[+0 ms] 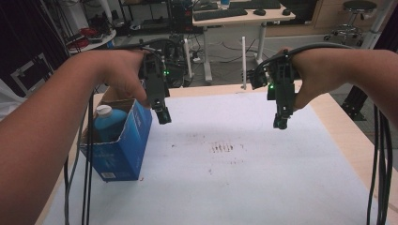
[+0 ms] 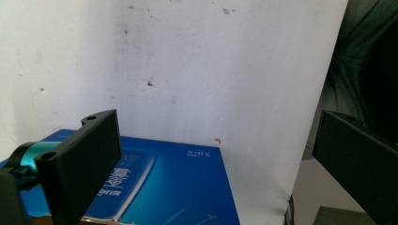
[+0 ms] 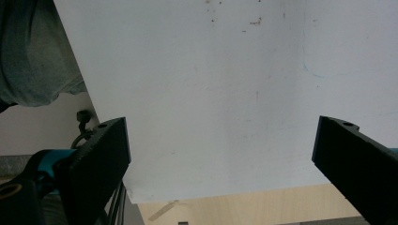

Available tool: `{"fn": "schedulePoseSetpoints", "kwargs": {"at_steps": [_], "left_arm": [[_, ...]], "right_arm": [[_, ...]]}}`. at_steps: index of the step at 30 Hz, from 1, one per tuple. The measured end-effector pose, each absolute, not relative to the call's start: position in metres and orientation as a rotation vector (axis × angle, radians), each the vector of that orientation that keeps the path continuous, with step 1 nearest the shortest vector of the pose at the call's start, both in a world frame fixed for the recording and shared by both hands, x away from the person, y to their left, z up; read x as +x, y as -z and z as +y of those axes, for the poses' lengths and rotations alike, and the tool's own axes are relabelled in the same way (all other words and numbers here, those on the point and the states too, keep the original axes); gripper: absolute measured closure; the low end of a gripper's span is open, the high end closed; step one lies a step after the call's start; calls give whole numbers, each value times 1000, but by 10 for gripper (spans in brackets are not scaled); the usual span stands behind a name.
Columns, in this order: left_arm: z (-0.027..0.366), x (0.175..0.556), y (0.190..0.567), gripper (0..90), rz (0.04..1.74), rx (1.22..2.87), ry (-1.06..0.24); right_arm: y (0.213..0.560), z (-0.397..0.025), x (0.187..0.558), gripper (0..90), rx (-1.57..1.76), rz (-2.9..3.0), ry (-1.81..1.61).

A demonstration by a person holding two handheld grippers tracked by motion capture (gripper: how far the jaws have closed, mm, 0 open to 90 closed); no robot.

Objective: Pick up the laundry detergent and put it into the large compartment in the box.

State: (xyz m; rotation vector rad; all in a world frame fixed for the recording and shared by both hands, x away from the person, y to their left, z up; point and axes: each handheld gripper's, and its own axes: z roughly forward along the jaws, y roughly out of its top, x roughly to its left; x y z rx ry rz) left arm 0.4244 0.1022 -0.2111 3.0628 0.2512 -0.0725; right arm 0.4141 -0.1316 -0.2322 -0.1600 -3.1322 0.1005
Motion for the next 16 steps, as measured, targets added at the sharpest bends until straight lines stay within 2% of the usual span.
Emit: {"fn": "schedulePoseSetpoints", "kwargs": {"at_steps": [16], "left_arm": [[102, 431, 212, 17, 236, 3067, 62]], "right_arm": [[231, -137, 415, 37, -158, -3135, -100]]}}
